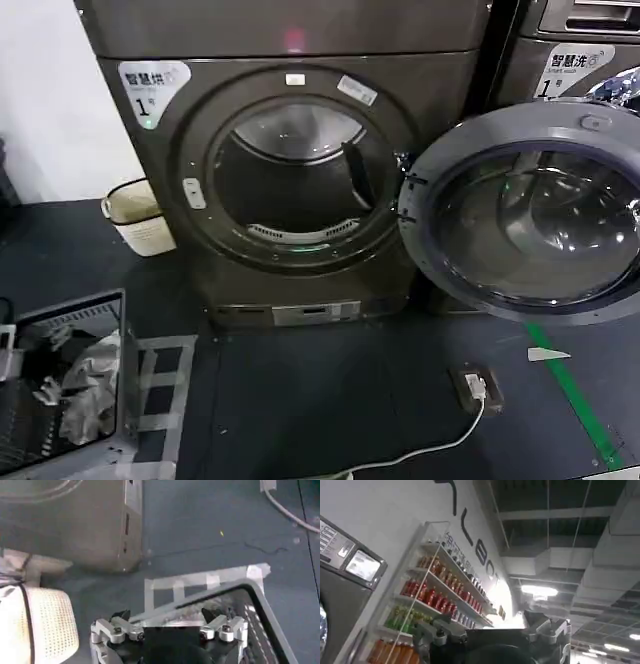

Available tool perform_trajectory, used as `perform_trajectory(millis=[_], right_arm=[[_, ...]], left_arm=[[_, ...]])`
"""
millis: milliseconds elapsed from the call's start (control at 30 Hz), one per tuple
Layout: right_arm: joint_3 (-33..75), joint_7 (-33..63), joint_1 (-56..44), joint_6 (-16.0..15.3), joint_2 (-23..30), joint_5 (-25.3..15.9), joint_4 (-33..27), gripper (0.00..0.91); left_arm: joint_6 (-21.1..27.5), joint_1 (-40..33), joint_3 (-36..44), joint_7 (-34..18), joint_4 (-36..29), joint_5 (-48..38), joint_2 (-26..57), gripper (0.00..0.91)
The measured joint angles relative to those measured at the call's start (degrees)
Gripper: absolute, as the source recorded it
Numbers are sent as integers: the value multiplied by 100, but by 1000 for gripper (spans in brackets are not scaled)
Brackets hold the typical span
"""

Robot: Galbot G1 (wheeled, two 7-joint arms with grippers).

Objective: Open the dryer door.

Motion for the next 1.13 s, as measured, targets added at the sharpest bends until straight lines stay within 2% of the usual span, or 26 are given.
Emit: perform_trajectory(millis=[1133], right_arm=[[94, -92, -94, -79, 79, 5, 146, 907]], left_arm=[[-28, 106, -100, 141, 243, 477, 46, 907]])
